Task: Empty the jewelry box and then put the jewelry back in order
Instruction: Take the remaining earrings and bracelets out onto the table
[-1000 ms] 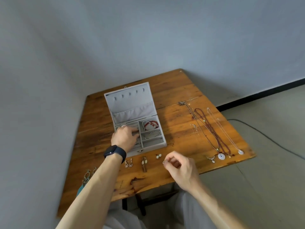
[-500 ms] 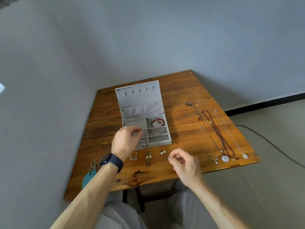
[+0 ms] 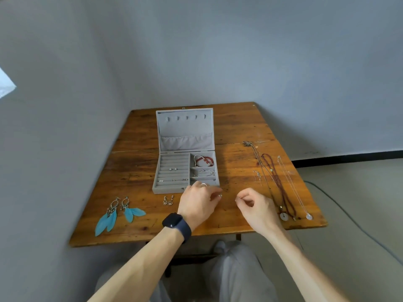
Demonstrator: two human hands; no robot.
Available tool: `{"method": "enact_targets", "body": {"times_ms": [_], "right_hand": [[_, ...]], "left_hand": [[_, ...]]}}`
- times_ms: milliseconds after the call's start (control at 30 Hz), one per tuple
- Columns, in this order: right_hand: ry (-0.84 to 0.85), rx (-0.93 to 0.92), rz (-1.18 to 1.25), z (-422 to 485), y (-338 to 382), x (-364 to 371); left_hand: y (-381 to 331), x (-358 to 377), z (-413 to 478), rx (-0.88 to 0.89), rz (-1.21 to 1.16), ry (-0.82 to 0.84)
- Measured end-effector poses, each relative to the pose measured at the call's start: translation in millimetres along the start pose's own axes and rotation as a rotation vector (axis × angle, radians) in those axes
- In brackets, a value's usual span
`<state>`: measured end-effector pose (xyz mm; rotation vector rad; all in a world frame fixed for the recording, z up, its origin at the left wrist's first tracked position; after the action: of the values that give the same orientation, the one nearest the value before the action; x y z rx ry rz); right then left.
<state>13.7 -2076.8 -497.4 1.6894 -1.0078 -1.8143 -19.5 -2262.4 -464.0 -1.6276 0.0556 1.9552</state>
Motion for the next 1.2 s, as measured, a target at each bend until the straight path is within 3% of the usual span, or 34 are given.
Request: {"method": "enact_targets", "body": {"times_ms": [300,1200], "right_hand": [[0.061,-0.072,-0.154,13.9,-0.8,12.7],[0.005,-0.028,-0.088,12.4,-5.2,14.2]], "left_hand": [[-9.1,15.4,7.4,0.024,0.036,0.071],[-7.8,26.6,16.8,-0.021,0.116,0.176]]}}
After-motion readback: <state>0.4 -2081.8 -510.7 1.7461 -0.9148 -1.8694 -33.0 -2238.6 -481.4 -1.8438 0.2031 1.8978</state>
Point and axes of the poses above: each hand's wrist, its own z-axis towards the middle knuckle, its own x-axis out of the palm, y = z × x, the point moved 4 cm from there along z, towards the middle knuckle, and after that the axes turned 6 degrees about x, right-handed, at the moved point
